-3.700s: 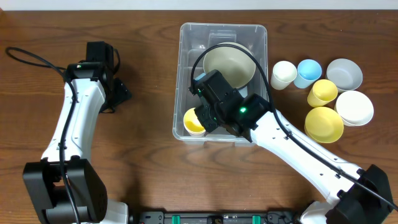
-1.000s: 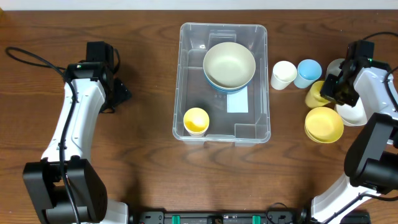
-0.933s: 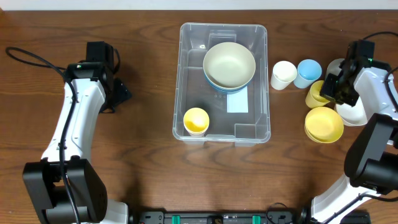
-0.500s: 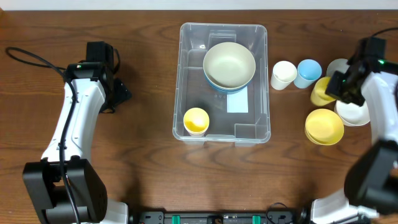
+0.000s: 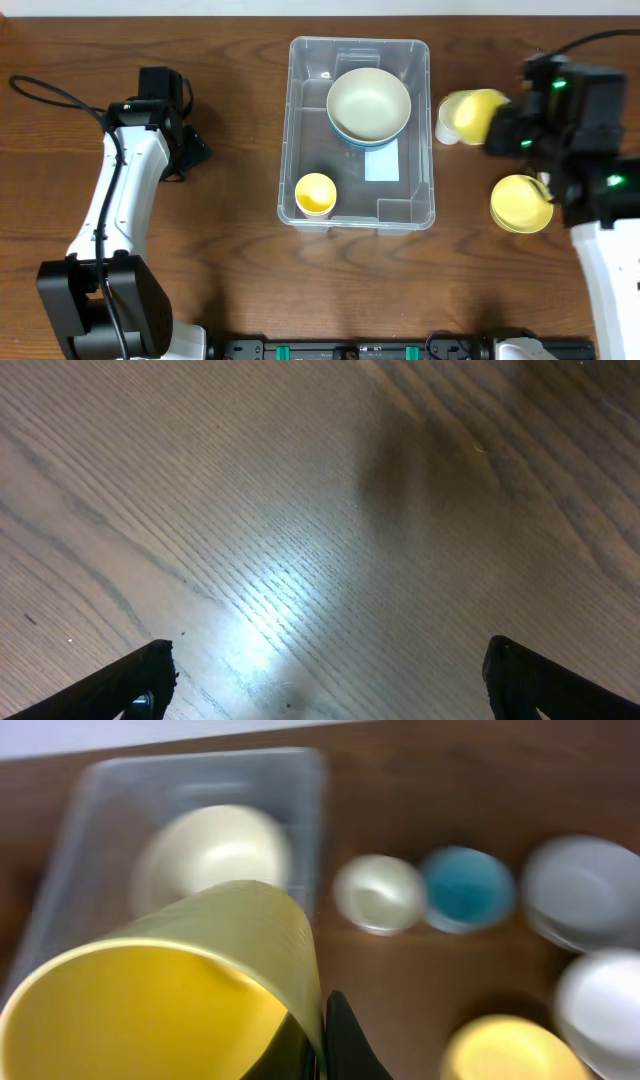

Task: Pack container
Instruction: 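Carry the yellow cup and lower it into the yellow cup in the bin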

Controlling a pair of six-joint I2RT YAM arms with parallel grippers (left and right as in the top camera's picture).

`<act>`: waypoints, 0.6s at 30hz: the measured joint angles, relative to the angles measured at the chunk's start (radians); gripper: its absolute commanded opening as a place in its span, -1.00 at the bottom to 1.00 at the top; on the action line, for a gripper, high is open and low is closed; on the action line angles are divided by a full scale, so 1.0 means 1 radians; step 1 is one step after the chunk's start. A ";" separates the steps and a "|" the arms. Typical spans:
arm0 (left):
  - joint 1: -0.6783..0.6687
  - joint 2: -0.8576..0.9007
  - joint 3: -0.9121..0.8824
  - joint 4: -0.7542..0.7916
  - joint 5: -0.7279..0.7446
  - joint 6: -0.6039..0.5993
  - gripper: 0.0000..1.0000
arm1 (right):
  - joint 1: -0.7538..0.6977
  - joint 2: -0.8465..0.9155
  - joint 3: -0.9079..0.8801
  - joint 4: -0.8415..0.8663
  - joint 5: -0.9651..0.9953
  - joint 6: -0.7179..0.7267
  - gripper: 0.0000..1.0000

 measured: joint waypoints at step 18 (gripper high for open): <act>0.000 0.000 0.000 0.000 0.000 0.000 0.96 | 0.557 0.281 0.000 0.146 0.021 -0.039 -0.98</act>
